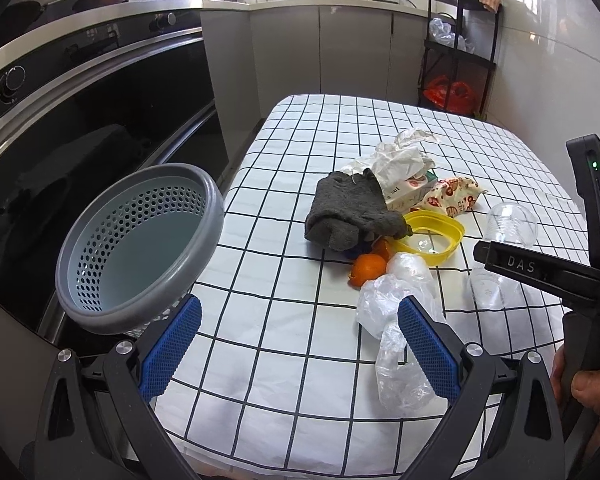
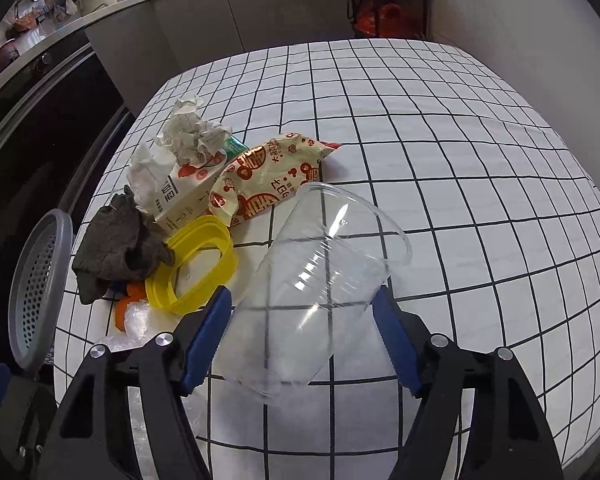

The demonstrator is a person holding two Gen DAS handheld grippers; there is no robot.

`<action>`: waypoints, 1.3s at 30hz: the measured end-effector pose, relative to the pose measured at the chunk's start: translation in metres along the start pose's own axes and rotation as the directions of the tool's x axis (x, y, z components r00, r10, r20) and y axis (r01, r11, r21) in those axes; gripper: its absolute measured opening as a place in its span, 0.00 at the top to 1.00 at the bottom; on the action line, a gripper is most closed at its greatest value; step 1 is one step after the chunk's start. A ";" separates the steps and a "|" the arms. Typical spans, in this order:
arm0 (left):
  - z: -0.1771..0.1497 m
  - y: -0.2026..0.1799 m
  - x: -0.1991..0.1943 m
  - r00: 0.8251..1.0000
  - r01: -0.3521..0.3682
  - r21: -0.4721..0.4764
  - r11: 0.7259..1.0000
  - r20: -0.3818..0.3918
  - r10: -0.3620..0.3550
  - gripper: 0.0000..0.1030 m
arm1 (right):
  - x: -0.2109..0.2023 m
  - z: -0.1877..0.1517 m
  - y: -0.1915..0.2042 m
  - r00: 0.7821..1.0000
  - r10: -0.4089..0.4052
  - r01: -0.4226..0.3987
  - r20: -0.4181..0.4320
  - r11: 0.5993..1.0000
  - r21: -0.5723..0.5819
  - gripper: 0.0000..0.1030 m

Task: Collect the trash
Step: 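Grasp the clear plastic bag with the left gripper while the right gripper grasps the clear cup, then carry the plastic bag and clear cup over the grey basket with both grippers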

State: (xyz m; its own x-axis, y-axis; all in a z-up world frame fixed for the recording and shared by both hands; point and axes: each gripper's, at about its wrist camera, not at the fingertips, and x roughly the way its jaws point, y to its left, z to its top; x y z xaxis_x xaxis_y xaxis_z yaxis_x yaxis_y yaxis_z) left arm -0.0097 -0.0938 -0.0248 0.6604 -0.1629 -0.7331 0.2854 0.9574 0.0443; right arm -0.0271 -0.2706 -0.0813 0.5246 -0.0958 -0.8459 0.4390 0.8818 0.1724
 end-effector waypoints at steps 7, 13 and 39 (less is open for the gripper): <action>-0.006 -0.018 0.006 0.995 0.086 0.007 0.996 -0.049 -0.085 0.06 | -0.022 -0.002 -0.013 0.998 0.058 -0.059 0.037 0.998 0.011 0.36; -0.005 -0.037 0.014 0.991 0.116 0.020 0.993 -0.067 -0.115 0.06 | -0.035 0.000 -0.031 0.996 0.072 -0.074 0.059 0.997 0.032 0.38; -0.006 -0.038 0.018 0.976 0.202 0.046 0.978 -0.093 -0.197 0.87 | -0.052 -0.008 -0.021 0.989 0.127 -0.125 0.079 0.992 -0.027 0.38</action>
State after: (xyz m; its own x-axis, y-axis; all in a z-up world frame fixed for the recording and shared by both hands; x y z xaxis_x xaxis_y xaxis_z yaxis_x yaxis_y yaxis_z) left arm -0.0132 -0.1319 -0.0434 0.5234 -0.3256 -0.7874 0.4446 0.8927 -0.0736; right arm -0.0690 -0.2803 -0.0450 0.6323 -0.0191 -0.7745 0.3500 0.8989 0.2636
